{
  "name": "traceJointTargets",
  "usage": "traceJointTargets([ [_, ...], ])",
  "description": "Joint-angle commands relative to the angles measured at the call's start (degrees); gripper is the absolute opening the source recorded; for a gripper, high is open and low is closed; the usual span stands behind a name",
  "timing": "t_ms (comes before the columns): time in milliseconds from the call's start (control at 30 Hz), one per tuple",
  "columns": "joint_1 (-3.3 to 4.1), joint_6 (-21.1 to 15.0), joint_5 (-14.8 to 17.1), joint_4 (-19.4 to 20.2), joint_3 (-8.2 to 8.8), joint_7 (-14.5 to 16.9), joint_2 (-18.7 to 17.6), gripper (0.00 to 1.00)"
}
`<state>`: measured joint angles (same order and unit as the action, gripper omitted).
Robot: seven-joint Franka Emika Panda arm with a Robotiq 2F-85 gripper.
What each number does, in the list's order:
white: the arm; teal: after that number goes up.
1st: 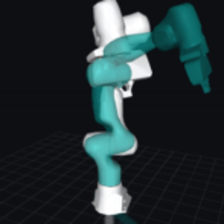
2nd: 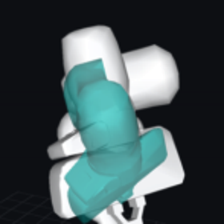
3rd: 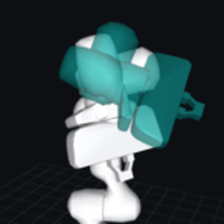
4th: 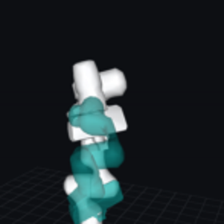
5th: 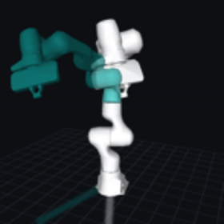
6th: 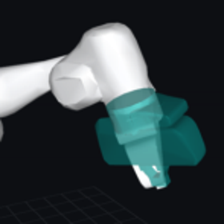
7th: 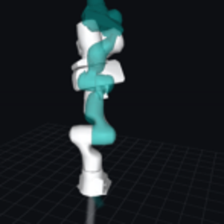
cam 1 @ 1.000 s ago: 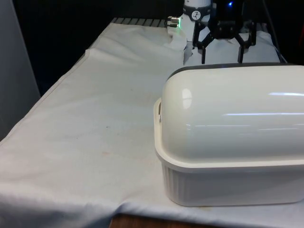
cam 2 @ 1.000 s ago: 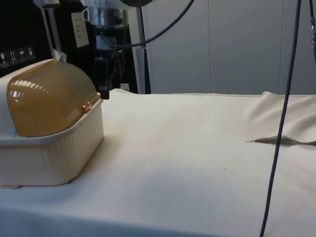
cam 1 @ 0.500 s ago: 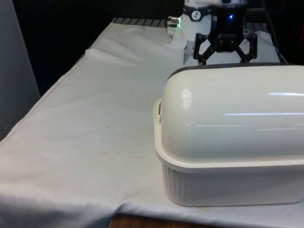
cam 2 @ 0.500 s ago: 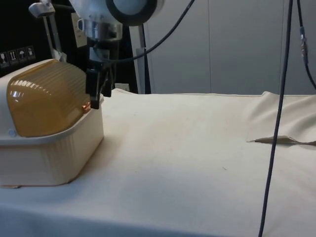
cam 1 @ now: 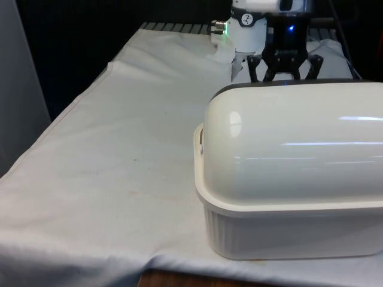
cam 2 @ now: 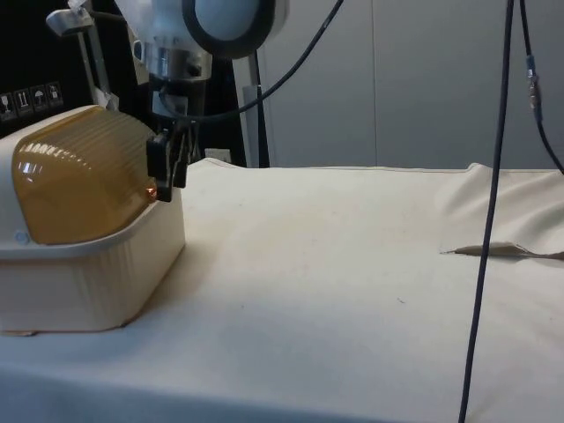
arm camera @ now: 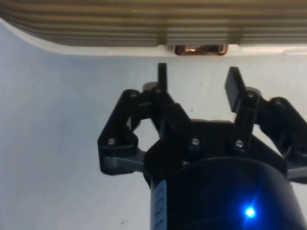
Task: Open the lid, then close it.
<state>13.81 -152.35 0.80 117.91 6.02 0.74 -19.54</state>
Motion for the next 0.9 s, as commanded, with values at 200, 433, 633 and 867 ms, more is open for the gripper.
traceJointTargets([
  [200, -0.4, -0.74, 0.92, -0.17, -0.57, 0.69, -0.29, 0.23],
  [433, -0.29, -1.55, 0.8, -0.63, -0.52, 0.46, -0.74, 0.0],
  [633, -0.29, -2.29, 0.74, -1.15, -0.63, 0.4, -1.38, 0.0],
  [867, -0.23, -3.55, 0.69, -1.09, -0.69, 0.23, -1.55, 0.0],
])
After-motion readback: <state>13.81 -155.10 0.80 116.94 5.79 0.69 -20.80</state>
